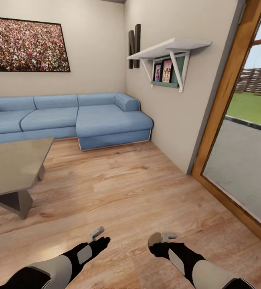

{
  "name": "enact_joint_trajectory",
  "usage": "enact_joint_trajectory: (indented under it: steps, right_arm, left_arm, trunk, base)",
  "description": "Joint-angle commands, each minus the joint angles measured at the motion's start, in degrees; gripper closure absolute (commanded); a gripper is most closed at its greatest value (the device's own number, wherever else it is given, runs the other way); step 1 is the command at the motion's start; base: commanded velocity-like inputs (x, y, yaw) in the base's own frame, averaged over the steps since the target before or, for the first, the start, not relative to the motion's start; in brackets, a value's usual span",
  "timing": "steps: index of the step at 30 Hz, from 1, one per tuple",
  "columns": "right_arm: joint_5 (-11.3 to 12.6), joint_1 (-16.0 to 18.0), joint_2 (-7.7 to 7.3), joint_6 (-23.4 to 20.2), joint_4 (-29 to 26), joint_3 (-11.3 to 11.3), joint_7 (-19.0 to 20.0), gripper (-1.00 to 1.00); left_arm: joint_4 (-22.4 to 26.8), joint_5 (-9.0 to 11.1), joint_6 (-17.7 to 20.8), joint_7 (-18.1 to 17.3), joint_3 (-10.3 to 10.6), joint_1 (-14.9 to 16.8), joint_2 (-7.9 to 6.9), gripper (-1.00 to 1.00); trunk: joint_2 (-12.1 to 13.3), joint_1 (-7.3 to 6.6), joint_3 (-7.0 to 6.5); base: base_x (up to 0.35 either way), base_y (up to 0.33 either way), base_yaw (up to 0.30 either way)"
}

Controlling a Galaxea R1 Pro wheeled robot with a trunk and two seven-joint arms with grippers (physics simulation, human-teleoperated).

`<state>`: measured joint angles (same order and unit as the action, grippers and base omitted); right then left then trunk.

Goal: Place each of the two pumpkins and all three candles from the living room inside a cabinet in the living room (use any cabinet), then make sure every cabinet is closed, and position the cauldron so it is next to a table in the living room.

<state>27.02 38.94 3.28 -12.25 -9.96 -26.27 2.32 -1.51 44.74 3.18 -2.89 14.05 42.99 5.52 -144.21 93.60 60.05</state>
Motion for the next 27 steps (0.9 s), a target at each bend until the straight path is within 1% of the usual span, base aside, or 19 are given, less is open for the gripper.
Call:
enact_joint_trajectory:
  steps: [1, 16, 19, 27]
  right_arm:
    - [0.1, 0.0, -0.03, -0.2, -0.1, -0.2, 0.1, 1.00]
    - [0.2, 0.0, -0.03, -0.2, -0.1, -0.2, 0.1, 1.00]
    - [0.2, 0.0, -0.03, -0.2, -0.1, -0.2, 0.1, 1.00]
    - [0.2, 0.0, -0.08, -0.2, -0.1, -0.2, 0.1, 1.00]
  left_arm:
    - [-0.2, 0.6, 0.1, -0.3, 0.5, 0.1, 0.02, -1.00]
    - [-0.2, 0.6, 0.1, -0.3, 0.5, 0.1, 0.19, -1.00]
    - [-0.2, 0.6, 0.1, -0.3, 0.5, 0.1, 0.19, -1.00]
    - [-0.2, 0.6, 0.1, -0.3, 0.5, 0.1, 0.19, -1.00]
  trunk:
    - [0.0, -0.02, -0.03]
    - [0.0, -0.02, -1.17]
    - [0.0, -0.02, -1.40]
    - [0.0, -0.02, -2.00]
  base:
    - [-0.069, 0.000, 0.175]
    - [-0.010, 0.005, 0.175]
    - [0.000, 0.181, 0.175]
    - [0.000, 0.276, 0.176]
